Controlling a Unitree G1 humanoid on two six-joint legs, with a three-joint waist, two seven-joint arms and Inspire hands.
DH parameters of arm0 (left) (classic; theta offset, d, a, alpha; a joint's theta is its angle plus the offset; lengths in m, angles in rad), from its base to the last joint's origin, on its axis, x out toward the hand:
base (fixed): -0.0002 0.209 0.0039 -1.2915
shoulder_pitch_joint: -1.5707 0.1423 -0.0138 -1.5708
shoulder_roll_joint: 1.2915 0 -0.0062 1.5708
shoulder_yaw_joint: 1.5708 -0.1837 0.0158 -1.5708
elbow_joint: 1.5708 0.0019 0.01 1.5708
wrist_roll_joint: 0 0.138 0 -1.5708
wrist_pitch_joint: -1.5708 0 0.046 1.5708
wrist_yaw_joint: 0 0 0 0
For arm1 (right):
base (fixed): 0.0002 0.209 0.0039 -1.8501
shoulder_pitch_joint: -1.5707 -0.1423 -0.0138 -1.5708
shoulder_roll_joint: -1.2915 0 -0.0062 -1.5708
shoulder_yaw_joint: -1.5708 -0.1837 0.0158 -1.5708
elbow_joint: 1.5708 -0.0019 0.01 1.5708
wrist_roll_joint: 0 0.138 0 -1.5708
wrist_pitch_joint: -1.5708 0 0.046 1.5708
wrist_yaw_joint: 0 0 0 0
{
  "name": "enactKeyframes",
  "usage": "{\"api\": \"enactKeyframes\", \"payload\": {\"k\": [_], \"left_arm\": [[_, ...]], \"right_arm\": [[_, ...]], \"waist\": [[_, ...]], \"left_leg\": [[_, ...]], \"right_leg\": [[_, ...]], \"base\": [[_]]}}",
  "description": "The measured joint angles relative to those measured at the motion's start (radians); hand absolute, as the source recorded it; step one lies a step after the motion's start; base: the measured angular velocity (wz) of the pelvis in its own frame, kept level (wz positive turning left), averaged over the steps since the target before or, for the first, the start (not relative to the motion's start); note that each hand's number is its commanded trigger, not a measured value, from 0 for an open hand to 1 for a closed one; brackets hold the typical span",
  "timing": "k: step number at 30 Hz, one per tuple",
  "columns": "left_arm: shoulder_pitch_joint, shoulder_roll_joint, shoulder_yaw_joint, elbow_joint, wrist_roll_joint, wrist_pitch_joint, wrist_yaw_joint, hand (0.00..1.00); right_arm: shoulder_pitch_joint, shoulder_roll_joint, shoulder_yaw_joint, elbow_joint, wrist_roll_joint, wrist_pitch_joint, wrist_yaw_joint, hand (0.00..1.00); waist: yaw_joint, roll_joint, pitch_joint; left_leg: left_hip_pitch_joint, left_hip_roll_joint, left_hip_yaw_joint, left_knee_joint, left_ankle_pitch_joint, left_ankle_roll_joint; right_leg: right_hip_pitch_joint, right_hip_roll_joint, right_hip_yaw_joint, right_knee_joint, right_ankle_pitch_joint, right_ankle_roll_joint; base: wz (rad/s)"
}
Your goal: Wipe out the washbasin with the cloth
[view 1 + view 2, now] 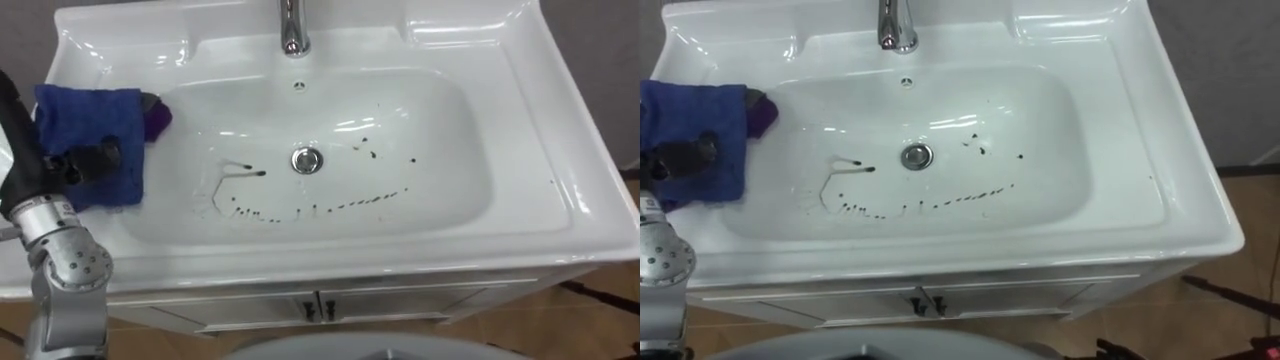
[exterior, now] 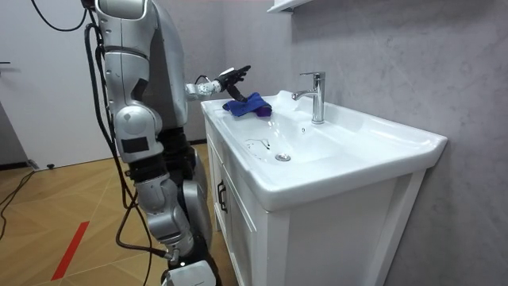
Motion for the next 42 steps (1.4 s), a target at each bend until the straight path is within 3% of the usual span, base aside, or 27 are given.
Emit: {"api": "enactKeyframes", "payload": {"k": [12,17,26,35,42], "left_arm": [[0.021,-0.012,0.001,0.002,0.000,0.000,-0.002,0.00],[0.021,-0.012,0.001,0.062,0.000,-0.002,-0.016,0.00],[0.021,-0.011,-0.002,0.066,0.009,-0.002,-0.020,0.00],[0.021,-0.011,-0.053,0.062,0.009,-0.002,-0.020,0.00],[0.021,-0.011,-0.070,0.062,0.009,-0.005,-0.018,0.00]], "right_arm": [[-0.006,0.009,0.001,-0.002,0.019,0.000,0.030,0.00],[-0.004,0.009,0.000,-0.002,0.020,-0.003,0.038,0.00],[0.014,0.009,-0.001,-0.026,0.027,-0.006,0.040,0.00],[0.034,0.007,-0.005,-0.036,0.061,-0.035,0.038,0.00],[0.033,0.008,0.003,-0.036,0.076,-0.037,0.038,0.00]], "waist": [[0.002,-0.028,0.0025],[0.001,-0.026,0.0040],[-0.001,-0.016,0.0057],[-0.004,0.001,0.0054],[-0.013,-0.007,0.0053]], "left_leg": [[0.001,0.000,-0.002,-0.001,0.000,0.000],[0.001,0.000,-0.001,-0.001,0.000,0.000],[-0.002,0.001,-0.001,0.000,0.000,0.000],[0.001,0.002,0.017,0.000,0.000,0.000],[0.001,0.002,0.026,0.000,0.000,0.000]], "right_leg": [[-0.001,0.000,0.001,-0.003,0.001,-0.001],[0.001,0.001,0.002,-0.004,0.001,-0.001],[0.001,0.001,0.001,-0.005,0.001,-0.001],[-0.001,0.002,0.012,-0.005,0.001,-0.001],[-0.001,0.002,0.024,-0.006,0.002,0.000]], "base": [[0.00],[0.00],[0.00],[-0.03],[-0.03]]}}
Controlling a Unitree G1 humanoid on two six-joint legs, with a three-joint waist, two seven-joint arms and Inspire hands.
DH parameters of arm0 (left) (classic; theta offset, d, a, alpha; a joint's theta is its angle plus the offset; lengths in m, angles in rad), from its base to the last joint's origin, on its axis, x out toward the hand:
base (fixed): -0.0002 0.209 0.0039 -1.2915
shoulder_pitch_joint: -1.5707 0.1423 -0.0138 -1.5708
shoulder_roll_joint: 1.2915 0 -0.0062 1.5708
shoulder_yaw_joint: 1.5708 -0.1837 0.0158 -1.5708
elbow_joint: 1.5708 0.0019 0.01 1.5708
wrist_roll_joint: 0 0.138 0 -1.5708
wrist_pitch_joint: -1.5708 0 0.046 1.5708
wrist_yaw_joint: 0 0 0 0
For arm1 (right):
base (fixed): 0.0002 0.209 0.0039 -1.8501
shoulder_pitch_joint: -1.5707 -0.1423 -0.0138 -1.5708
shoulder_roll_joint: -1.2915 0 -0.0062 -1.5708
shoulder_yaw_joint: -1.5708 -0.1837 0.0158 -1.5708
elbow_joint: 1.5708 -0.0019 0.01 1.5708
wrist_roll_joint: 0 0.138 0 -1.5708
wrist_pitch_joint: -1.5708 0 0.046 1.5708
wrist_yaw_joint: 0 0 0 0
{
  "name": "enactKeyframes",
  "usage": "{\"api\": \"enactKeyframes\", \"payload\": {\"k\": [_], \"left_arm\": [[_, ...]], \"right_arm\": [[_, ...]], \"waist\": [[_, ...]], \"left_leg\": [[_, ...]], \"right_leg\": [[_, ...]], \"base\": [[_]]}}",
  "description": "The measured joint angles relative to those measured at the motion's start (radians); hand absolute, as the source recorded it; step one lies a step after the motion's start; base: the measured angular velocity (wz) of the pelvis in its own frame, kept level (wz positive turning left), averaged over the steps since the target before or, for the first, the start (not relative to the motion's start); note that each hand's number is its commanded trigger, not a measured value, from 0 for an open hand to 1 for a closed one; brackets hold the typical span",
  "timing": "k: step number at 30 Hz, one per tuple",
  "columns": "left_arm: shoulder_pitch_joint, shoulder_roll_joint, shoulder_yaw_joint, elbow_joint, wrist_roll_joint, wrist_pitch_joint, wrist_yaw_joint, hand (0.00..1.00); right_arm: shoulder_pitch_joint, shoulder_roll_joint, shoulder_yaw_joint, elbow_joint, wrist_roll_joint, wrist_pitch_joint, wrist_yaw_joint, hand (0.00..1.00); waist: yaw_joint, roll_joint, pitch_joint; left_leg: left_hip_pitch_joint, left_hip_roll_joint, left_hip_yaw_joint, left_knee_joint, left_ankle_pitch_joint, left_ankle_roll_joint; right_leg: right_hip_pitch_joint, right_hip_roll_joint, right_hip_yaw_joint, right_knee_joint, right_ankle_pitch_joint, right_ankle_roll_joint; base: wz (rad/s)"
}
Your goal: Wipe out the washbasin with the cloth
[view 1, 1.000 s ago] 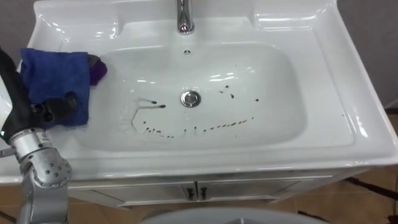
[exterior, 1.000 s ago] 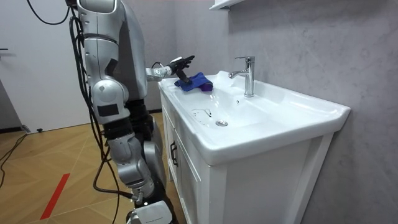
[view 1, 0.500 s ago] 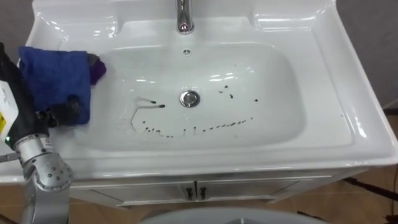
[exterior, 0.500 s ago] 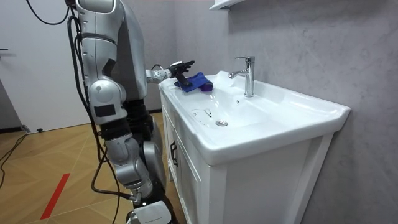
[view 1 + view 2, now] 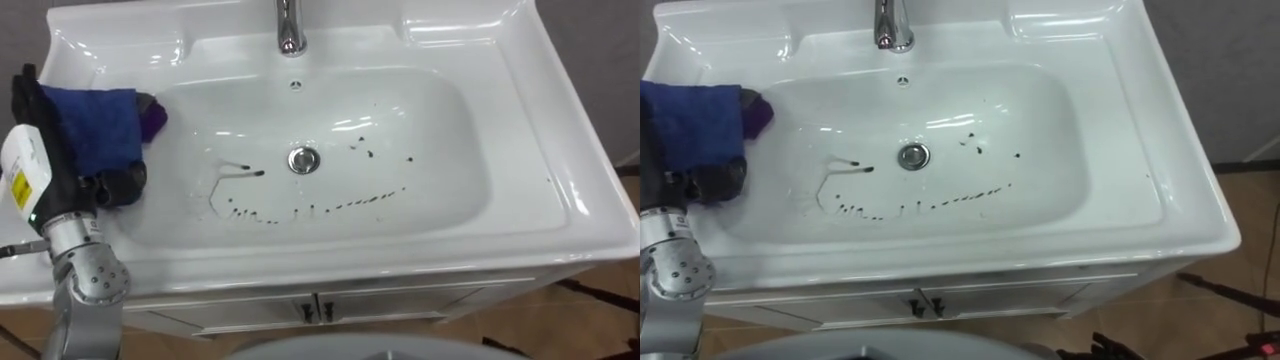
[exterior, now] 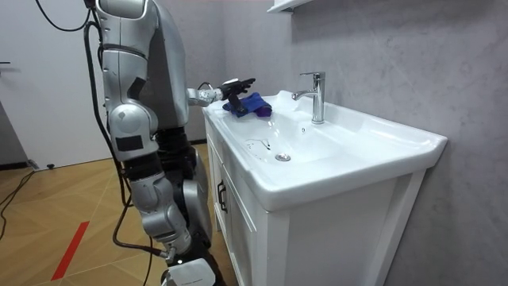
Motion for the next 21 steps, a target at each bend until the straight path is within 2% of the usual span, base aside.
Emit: {"api": "enactKeyframes", "payload": {"k": [3,8,11,19,21], "left_arm": [[0.000,0.000,-0.024,0.000,-0.001,-0.002,0.001,0.00],[-0.001,0.000,-0.052,0.000,0.000,-0.030,0.000,0.00],[-0.002,0.001,-0.066,0.000,0.000,-0.031,0.001,0.00],[-0.002,0.001,-0.067,-0.019,-0.001,-0.042,0.001,0.00],[-0.003,0.002,-0.067,-0.030,-0.001,-0.052,0.001,0.00]], "right_arm": [[-0.001,0.001,0.000,0.000,0.000,-0.002,0.000,0.00],[-0.004,0.003,0.000,-0.001,0.000,-0.006,0.000,0.00],[-0.003,0.003,0.001,-0.001,0.003,-0.007,-0.001,0.00],[-0.007,0.005,0.012,0.003,0.018,-0.009,-0.002,0.00],[-0.011,0.005,0.022,0.005,0.018,-0.008,-0.002,0.00]], "waist": [[-0.011,-0.004,0.0039],[-0.017,-0.006,0.0038],[-0.018,-0.006,0.0040],[-0.018,-0.011,0.0047],[-0.019,-0.016,0.0071]], "left_leg": [[0.000,0.000,0.006,0.000,0.000,0.000],[-0.001,0.000,0.012,0.000,0.000,0.000],[-0.001,0.000,0.012,0.000,0.000,0.000],[0.000,0.001,0.012,0.003,0.000,0.000],[0.000,0.001,0.012,0.002,0.000,0.000]], "right_leg": [[-0.001,0.000,0.002,0.000,0.000,0.000],[-0.001,0.000,0.006,0.000,0.000,0.000],[0.000,0.000,0.005,0.000,0.000,0.000],[-0.003,0.000,0.002,0.000,0.000,0.000],[-0.002,0.000,0.003,0.000,0.000,0.000]], "base": [[0.01],[-0.02],[0.00],[0.00],[0.00]]}}
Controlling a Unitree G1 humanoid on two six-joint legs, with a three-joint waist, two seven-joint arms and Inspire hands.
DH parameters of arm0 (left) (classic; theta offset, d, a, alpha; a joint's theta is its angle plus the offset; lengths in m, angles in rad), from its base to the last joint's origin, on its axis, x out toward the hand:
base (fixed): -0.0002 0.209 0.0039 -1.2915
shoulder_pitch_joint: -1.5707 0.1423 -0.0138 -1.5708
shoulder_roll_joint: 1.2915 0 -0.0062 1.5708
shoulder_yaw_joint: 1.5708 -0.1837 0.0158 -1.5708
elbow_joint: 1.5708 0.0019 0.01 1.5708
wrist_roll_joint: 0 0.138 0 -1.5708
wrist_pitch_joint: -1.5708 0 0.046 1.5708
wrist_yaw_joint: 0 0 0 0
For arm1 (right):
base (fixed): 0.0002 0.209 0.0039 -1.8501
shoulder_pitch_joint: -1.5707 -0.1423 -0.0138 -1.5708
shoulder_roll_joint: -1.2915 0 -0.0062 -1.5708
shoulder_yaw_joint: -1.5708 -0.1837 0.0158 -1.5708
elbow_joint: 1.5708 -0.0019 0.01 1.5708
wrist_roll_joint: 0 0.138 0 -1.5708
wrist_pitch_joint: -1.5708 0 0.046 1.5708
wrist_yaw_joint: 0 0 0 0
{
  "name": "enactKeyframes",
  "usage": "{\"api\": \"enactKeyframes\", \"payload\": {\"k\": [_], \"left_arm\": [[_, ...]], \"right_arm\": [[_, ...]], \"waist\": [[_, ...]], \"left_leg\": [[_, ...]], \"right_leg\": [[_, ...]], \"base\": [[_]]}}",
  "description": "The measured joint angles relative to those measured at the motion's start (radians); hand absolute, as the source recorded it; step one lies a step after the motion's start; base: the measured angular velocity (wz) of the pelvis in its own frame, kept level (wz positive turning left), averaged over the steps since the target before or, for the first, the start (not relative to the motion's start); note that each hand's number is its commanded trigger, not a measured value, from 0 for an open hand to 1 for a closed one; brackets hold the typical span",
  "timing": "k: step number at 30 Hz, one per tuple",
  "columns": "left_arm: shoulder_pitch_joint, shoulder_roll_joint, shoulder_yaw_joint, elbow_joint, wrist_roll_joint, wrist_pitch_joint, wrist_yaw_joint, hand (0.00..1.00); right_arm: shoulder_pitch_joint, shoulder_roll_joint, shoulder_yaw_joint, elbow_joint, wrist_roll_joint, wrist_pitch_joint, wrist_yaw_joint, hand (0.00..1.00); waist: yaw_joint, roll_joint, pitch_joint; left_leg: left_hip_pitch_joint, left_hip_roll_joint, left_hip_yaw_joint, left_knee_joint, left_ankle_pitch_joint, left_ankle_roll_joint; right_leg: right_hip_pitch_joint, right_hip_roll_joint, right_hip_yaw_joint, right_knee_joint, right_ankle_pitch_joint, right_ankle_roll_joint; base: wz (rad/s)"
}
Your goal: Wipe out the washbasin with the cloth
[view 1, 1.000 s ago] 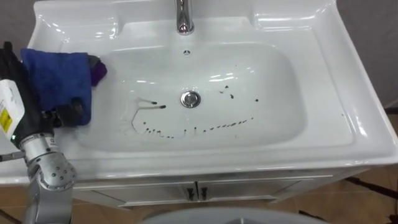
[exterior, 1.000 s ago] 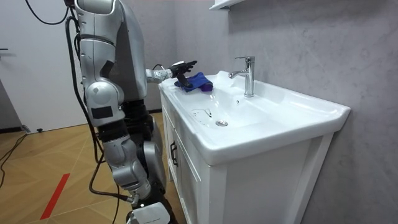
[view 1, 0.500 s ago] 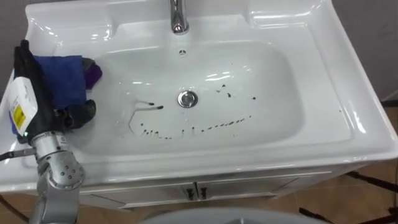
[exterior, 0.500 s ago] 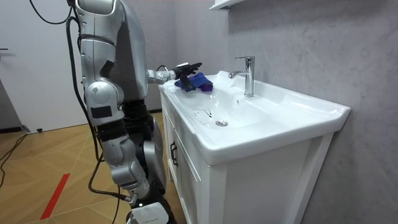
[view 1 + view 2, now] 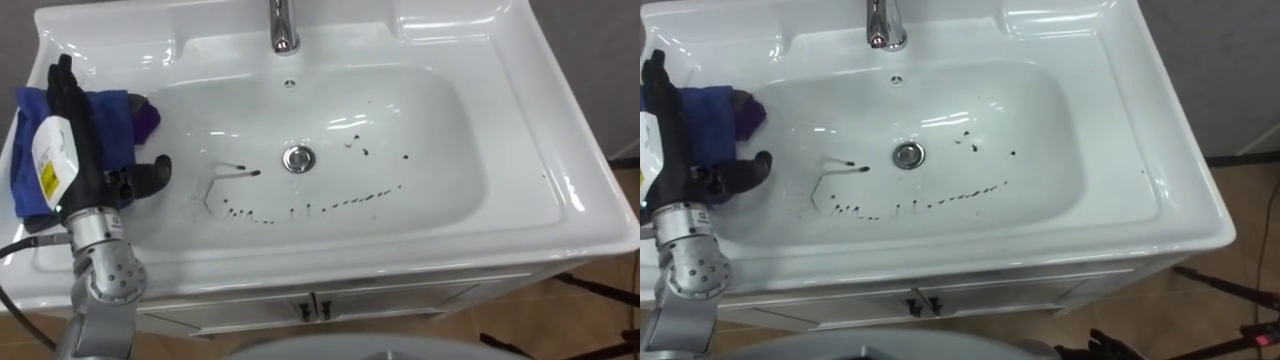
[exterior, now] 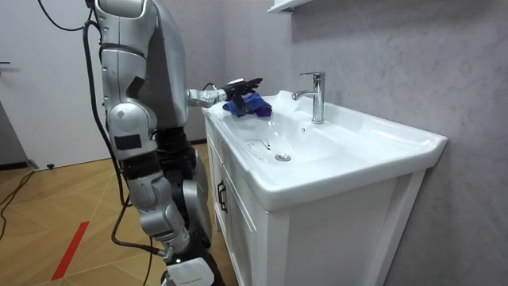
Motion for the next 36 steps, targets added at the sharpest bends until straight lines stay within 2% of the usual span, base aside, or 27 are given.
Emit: {"api": "enactKeyframes", "payload": {"k": [7,10,13,19,26,32,36], "left_arm": [[0.000,0.000,-0.002,0.015,0.000,-0.003,0.000,0.00],[0.000,0.000,-0.002,0.042,-0.001,-0.003,0.000,0.00],[0.000,0.001,-0.002,0.090,-0.010,-0.004,0.002,0.00],[0.007,0.001,-0.001,0.128,-0.031,-0.006,0.005,0.00],[0.007,0.001,-0.003,0.173,-0.034,-0.010,0.012,0.00],[0.007,0.004,-0.003,0.191,-0.033,-0.011,0.012,0.00],[0.007,0.005,0.000,0.191,-0.031,-0.011,0.012,0.00]], "right_arm": [[0.000,0.000,0.000,-0.001,0.000,0.000,0.000,0.00],[0.000,0.000,-0.002,-0.003,-0.002,0.000,-0.003,0.00],[0.008,0.000,-0.002,-0.006,-0.004,0.000,-0.007,0.00],[0.015,0.000,-0.004,-0.008,-0.026,0.002,-0.007,0.00],[0.031,-0.003,-0.014,-0.014,-0.033,0.004,-0.008,0.00],[0.035,-0.005,-0.015,-0.023,-0.033,0.005,-0.009,0.00],[0.043,-0.006,-0.020,-0.041,-0.034,0.010,-0.018,0.00]], "waist": [[-0.001,-0.002,0.0003],[-0.001,0.002,-0.0023],[0.002,0.000,-0.0013],[0.004,0.001,-0.0061],[0.005,0.012,-0.0123],[0.005,0.016,-0.0125],[0.004,0.014,-0.0081]], "left_leg": [[-0.001,0.000,0.000,0.000,0.000,0.000],[0.000,0.000,0.000,-0.001,0.000,0.000],[0.000,0.000,0.000,0.000,0.000,0.000],[0.000,0.001,0.001,0.002,0.000,0.000],[0.016,0.003,0.010,0.000,0.000,0.000],[0.017,0.004,0.018,0.001,0.000,0.000],[0.016,0.004,0.018,0.001,0.000,0.000]], "right_leg": [[0.002,0.000,0.000,0.000,0.000,0.000],[0.003,0.000,0.001,0.000,0.000,0.000],[0.003,0.001,0.001,0.001,0.000,0.000],[-0.002,0.001,0.001,0.001,0.001,-0.001],[0.008,0.002,0.008,0.002,0.002,-0.002],[0.002,0.004,0.019,0.012,0.002,-0.003],[-0.008,0.004,0.028,0.018,0.002,-0.004]], "base": [[0.00],[0.00],[0.00],[0.00],[-0.03],[-0.05],[-0.05]]}}
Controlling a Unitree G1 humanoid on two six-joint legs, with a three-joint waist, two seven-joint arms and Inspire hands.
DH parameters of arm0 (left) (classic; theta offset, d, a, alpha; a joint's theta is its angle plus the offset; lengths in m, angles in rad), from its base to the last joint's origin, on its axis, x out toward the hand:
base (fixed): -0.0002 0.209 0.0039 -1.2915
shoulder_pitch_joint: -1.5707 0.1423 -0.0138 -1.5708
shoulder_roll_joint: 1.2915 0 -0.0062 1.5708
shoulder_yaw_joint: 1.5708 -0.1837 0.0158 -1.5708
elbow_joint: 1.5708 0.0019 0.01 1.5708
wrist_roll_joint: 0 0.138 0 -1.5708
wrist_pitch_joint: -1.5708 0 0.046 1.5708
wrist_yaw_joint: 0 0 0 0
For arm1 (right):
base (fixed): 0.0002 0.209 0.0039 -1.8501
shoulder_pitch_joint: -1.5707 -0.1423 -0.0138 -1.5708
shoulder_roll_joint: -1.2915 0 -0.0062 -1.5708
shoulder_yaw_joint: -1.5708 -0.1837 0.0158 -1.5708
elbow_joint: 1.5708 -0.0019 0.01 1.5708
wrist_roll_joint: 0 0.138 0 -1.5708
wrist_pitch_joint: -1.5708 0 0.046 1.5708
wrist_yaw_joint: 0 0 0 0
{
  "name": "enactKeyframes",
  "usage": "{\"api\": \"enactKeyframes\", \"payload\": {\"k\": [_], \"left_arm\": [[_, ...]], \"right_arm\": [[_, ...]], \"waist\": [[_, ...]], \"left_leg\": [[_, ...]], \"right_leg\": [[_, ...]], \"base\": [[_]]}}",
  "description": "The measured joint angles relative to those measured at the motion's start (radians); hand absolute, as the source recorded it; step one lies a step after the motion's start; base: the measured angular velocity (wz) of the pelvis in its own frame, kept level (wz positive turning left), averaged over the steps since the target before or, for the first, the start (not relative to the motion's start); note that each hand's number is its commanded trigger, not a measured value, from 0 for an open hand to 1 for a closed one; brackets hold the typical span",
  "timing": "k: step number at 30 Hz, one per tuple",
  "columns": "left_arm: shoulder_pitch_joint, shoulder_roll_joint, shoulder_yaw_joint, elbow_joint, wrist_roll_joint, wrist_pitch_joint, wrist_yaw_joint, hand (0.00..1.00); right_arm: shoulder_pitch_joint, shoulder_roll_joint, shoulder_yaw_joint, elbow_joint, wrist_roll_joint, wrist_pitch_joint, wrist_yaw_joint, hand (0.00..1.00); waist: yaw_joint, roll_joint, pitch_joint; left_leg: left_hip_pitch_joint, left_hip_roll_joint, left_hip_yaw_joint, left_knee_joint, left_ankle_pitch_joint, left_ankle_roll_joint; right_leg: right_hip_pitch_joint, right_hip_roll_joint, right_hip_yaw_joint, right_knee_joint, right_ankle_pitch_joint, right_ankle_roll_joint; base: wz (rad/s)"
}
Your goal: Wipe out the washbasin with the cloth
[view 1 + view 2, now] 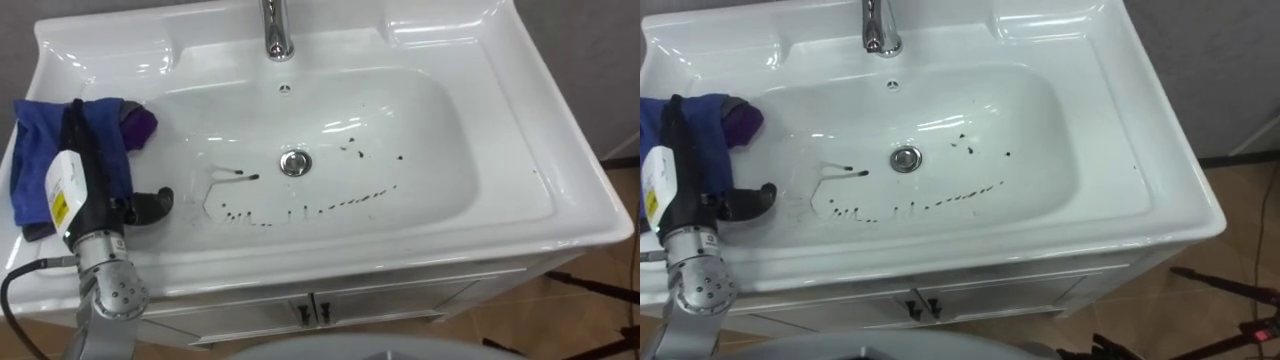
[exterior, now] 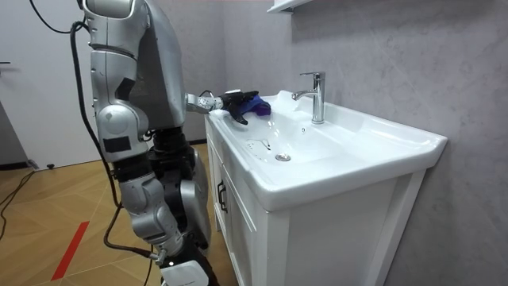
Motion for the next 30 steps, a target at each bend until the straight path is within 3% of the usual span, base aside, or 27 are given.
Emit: {"api": "enactKeyframes", "payload": {"k": [11,22,30], "left_arm": [[-0.008,0.005,0.005,-0.010,0.004,-0.005,0.036,0.00],[-0.040,0.009,0.032,-0.010,0.033,-0.005,0.080,0.00],[-0.038,0.011,0.074,-0.009,0.152,0.005,0.073,0.00]], "right_arm": [[0.011,0.001,0.001,-0.002,-0.002,0.001,-0.001,0.00],[0.018,0.006,0.001,-0.006,-0.001,0.002,-0.002,0.00],[0.016,0.005,-0.002,-0.006,-0.012,0.003,0.002,0.00]], "waist": [[0.000,-0.022,0.0008],[0.001,-0.014,0.0014],[0.002,-0.006,0.0051]], "left_leg": [[-0.001,0.000,-0.002,0.000,0.000,0.000],[0.000,0.005,0.000,0.001,0.000,0.000],[0.010,0.010,0.026,-0.002,0.000,-0.001]], "right_leg": [[-0.008,0.001,0.006,0.004,0.000,-0.001],[-0.007,0.006,0.010,0.004,0.003,-0.005],[-0.008,0.011,0.029,-0.001,0.005,-0.008]], "base": [[-0.02],[0.00],[-0.07]]}}
